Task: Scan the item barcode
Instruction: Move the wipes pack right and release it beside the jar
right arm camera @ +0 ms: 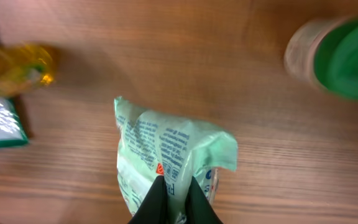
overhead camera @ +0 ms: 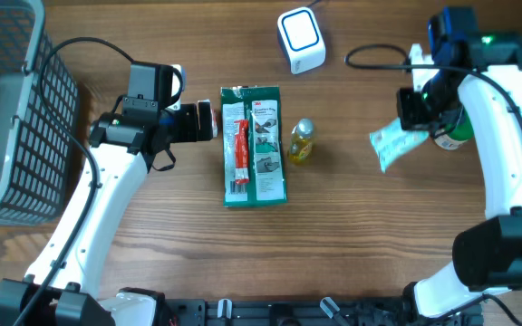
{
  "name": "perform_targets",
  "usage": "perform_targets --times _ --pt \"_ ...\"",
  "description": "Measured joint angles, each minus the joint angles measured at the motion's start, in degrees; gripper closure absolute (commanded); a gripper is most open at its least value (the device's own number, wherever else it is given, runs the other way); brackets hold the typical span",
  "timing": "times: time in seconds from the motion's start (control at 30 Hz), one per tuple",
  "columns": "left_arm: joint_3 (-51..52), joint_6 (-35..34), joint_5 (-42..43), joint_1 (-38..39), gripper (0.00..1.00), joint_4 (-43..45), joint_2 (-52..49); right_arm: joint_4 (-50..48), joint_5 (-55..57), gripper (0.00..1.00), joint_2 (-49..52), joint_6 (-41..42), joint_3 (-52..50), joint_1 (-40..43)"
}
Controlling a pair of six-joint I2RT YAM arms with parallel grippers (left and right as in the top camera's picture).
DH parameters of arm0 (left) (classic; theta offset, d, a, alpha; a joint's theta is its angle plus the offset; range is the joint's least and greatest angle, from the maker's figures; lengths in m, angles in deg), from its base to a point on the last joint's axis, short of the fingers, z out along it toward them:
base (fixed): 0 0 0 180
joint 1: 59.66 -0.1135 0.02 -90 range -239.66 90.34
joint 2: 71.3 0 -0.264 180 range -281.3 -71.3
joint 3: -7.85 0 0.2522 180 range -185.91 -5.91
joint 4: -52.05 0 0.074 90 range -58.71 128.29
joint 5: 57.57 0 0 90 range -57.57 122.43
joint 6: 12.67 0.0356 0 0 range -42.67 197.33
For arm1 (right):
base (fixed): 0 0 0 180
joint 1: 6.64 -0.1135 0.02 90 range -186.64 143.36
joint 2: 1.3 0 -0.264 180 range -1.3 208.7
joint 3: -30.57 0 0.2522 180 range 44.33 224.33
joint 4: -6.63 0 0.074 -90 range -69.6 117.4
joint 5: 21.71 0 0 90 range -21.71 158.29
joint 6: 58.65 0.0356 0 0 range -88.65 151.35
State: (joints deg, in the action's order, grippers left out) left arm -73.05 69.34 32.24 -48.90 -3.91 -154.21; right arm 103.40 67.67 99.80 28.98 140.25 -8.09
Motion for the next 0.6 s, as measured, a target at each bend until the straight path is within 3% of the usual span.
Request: perform_targets --times 0.13,0.17,0.23,0.3,0.4,0.53,0.57,0.6 --pt "0.0 0.0 0.0 0.0 0.0 0.07 0.0 -8.63 2.91 0.86 0.26 0.63 -9.11 0.0" --pt "0.0 0.0 0.0 0.0 0.0 -0.04 0.0 -12.2 4.22 0.61 0.26 0.66 -11.45 0.0" --pt "0.0 0.0 0.0 0.0 0.0 -0.02 0.0 -17.79 5.88 0.26 0.33 0.87 -14.8 0.0" --pt "0.0 0.0 0.0 0.0 0.0 0.04 0.0 -21.03 6.86 0.14 0.33 0.92 -16.35 0.0" --pt "0.0 0.0 0.0 0.0 0.0 0.02 0.0 -27.98 7.19 0.14 0.33 1.92 -20.35 0.0" --pt "0.0 0.0 0.0 0.0 0.0 0.02 0.0 -36.79 4.17 0.25 0.33 5.6 -23.54 0.07" --pt "0.0 0.0 0.0 0.0 0.0 0.0 0.0 -37.86 1.99 0.44 0.33 6.45 -23.71 0.07" --pt "0.0 0.0 0.0 0.0 0.0 0.0 0.0 -38.45 0.31 0.73 0.33 7.3 -23.74 0.07"
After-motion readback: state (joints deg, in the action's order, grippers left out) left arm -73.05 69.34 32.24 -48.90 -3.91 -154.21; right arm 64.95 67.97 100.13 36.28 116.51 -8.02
